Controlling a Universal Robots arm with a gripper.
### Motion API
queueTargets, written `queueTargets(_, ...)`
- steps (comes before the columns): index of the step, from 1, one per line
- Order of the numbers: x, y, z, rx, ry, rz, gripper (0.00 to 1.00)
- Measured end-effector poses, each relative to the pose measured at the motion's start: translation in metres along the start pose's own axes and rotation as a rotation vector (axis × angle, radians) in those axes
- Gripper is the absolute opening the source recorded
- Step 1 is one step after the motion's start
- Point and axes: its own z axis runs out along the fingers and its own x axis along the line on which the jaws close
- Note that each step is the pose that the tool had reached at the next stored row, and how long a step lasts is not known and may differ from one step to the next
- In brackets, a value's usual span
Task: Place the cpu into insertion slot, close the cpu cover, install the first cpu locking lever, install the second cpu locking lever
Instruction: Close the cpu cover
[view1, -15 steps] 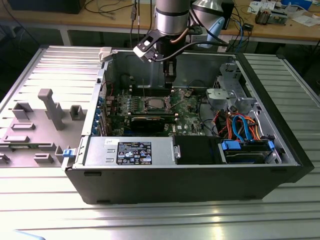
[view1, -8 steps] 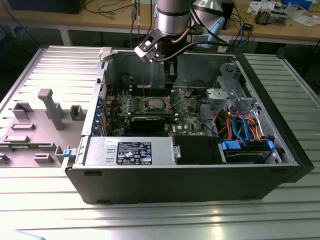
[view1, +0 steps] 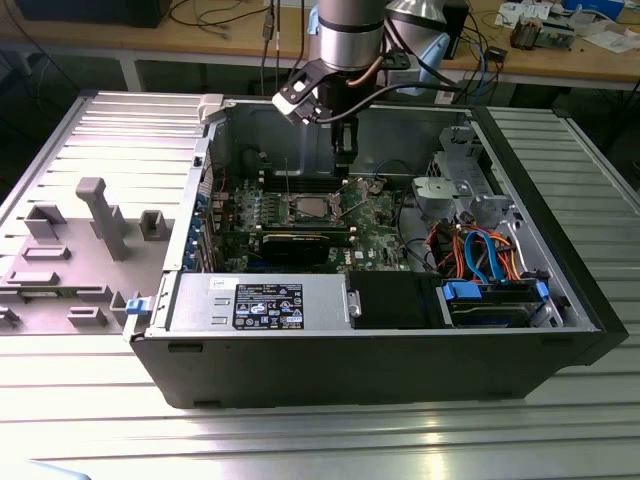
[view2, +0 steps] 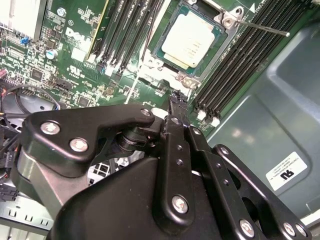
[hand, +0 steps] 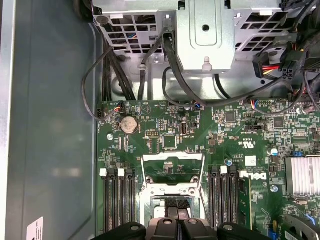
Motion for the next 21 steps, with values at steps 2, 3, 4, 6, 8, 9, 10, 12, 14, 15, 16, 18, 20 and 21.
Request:
queueTargets(2, 0.0, 0.0013, 0.0001, 0.0001, 0.0, 0.0, 0.11)
queueTargets(3, 0.0, 0.0017, 0.0001, 0.0001, 0.0, 0.0, 0.11)
queueTargets(4, 0.0, 0.0023, 0.0001, 0.0, 0.0, 0.0, 0.11)
queueTargets(6, 0.0, 0.0038, 0.0002, 0.0, 0.0, 0.0, 0.11)
queueTargets(8, 0.0001, 0.0048, 0.0003, 0.0001, 0.0, 0.0, 0.11)
queueTargets(9, 0.0001, 0.0055, 0.0003, 0.0001, 0.0, 0.0, 0.11)
queueTargets(10, 0.0001, 0.0058, 0.0003, 0.0001, -0.0001, 0.0, 0.11)
queueTargets(12, 0.0001, 0.0068, 0.0004, 0.0, 0.0, 0.0, 0.11)
queueTargets(14, 0.0001, 0.0078, 0.0004, 0.0, 0.0, 0.0, 0.11)
queueTargets(15, 0.0001, 0.0087, 0.0005, 0.0, 0.0, 0.0, 0.11)
queueTargets(16, 0.0001, 0.0095, 0.0005, 0.0, 0.0, 0.0, 0.11)
queueTargets(18, 0.0001, 0.0104, 0.0006, 0.0, 0.0, 0.0, 0.11)
queueTargets(20, 0.0001, 0.0116, 0.0007, 0.0, 0.0, 0.0, 0.11)
queueTargets(21, 0.0001, 0.0121, 0.0007, 0.0, 0.0, 0.0, 0.11)
